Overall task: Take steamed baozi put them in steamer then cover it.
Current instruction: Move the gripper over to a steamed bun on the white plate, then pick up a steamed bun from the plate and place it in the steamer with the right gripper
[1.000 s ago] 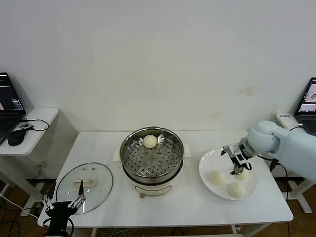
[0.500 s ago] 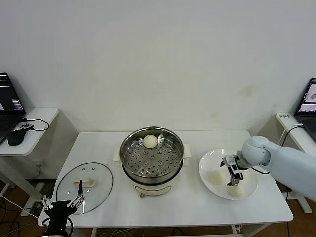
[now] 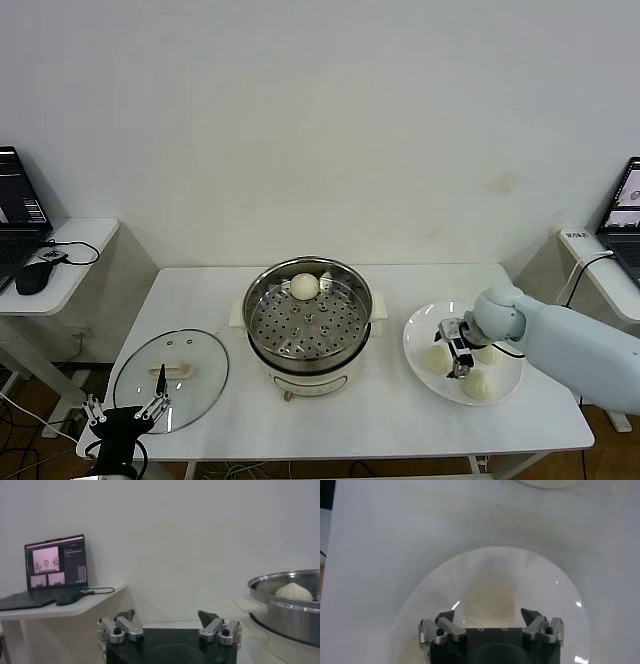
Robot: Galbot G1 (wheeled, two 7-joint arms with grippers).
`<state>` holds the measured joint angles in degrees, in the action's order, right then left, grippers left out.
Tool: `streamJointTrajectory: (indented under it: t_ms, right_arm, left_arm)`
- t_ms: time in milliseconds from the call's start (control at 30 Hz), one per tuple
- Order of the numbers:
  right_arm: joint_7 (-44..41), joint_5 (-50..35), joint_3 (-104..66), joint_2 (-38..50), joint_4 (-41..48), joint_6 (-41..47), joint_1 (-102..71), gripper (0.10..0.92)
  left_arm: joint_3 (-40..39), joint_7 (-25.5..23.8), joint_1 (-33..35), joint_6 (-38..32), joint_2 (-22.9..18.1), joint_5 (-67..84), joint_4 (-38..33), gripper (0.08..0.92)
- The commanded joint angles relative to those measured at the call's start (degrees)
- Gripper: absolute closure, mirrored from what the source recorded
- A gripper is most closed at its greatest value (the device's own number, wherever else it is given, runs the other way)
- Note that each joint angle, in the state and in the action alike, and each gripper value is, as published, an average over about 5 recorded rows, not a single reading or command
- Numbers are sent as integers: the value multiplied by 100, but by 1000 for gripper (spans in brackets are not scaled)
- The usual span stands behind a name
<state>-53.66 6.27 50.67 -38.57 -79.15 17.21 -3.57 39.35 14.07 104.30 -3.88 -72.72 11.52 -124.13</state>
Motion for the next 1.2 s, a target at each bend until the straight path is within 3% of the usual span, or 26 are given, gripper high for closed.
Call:
streamJointTrajectory:
  t_ms: [33, 233, 600, 933, 1200]
  right_arm:
    - [-12, 79, -87, -145, 181, -1, -100, 266]
    - [-112, 126, -86, -104, 215, -20, -72, 362]
    - [-316, -71, 36, 84, -36, -36, 454, 462]
    - [-443, -1432, 1101, 349, -826, 321, 3013, 465]
    - [-233, -2624, 1995, -577, -1112, 947, 4635, 450]
  left_arm:
    - [-1, 4, -11, 0, 2, 16, 7, 177]
    - [7, 3, -3, 3, 5, 47, 2, 177]
    - [25, 5, 3, 9, 14, 53, -45, 177]
    - [52, -2, -42, 37, 98, 97, -98, 177]
    - [37, -6, -129, 57, 169, 110, -86, 177]
